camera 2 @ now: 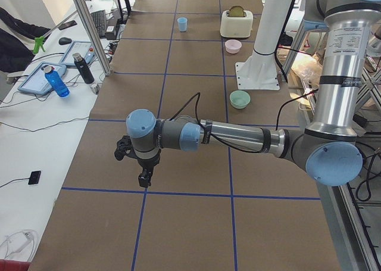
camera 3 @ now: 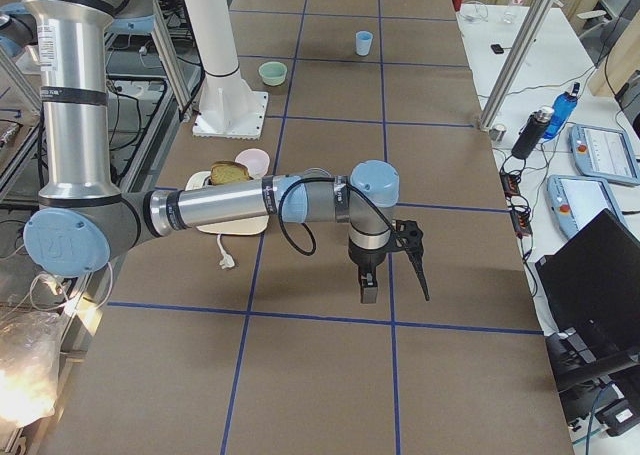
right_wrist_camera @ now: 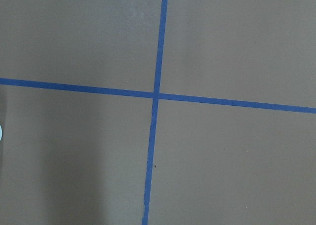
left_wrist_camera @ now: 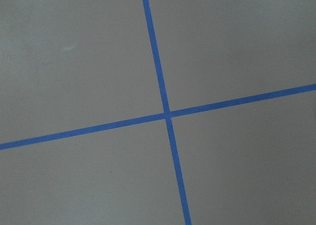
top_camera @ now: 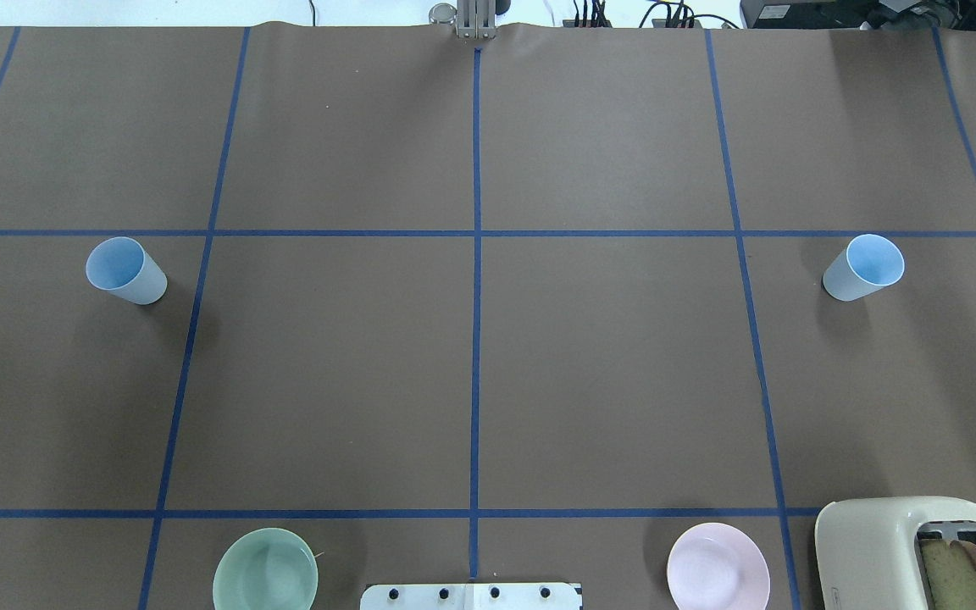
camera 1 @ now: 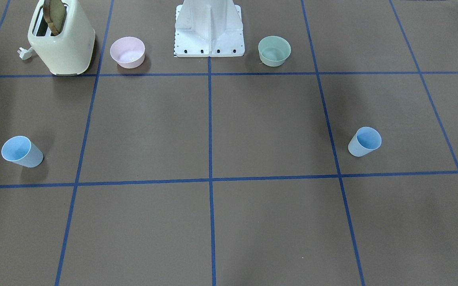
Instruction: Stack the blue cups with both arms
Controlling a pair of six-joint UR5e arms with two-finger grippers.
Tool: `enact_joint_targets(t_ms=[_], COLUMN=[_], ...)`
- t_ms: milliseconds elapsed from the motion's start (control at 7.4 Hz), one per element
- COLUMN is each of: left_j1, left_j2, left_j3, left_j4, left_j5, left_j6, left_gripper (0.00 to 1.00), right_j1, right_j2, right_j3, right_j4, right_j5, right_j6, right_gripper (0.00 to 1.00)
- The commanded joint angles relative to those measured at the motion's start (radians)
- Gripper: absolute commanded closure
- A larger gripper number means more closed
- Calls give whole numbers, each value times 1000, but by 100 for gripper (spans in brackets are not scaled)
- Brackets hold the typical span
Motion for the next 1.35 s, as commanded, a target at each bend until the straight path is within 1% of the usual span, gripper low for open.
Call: enact_joint_targets(t_ms=[0,135,270,405,541,676,811,946,1081,1216], left_j1=[1,1,0,0,0,0,0,-3,0,1], left_j2=[-18,-21,-13,-12,-12,-12,-12,-8,-22,-37], left_j3=[0,0,3,6,6,12,32,35,33,18], left_j4=[-1,-10,-64,-111,-162,-250,-282,-290,-305,-350], left_j5=[28,36,37,37,37,48,50,42,31,31], left_j6=[-1,-1,-3,-4,-4,-6,-10,-10,-15,-45], left_gripper=[2,2,2,2,2,2,2,2,2,2], right_j1=[-1,-1,-1,-1,-1,-1,-1,-1,-1,-2], right_j2=[9,19,16,8,20,23,22,8,6,13], right_j3=[7,10,9,7,4,9,15,1,6,6], right_j4=[4,62,131,171,176,176,191,284,337,342], right_j5=[-4,-4,-7,-9,-6,-6,-7,-7,-4,-3], right_j6=[10,13,13,15,19,22,13,4,24,56], right_gripper=[0,0,0,0,0,0,0,0,0,0])
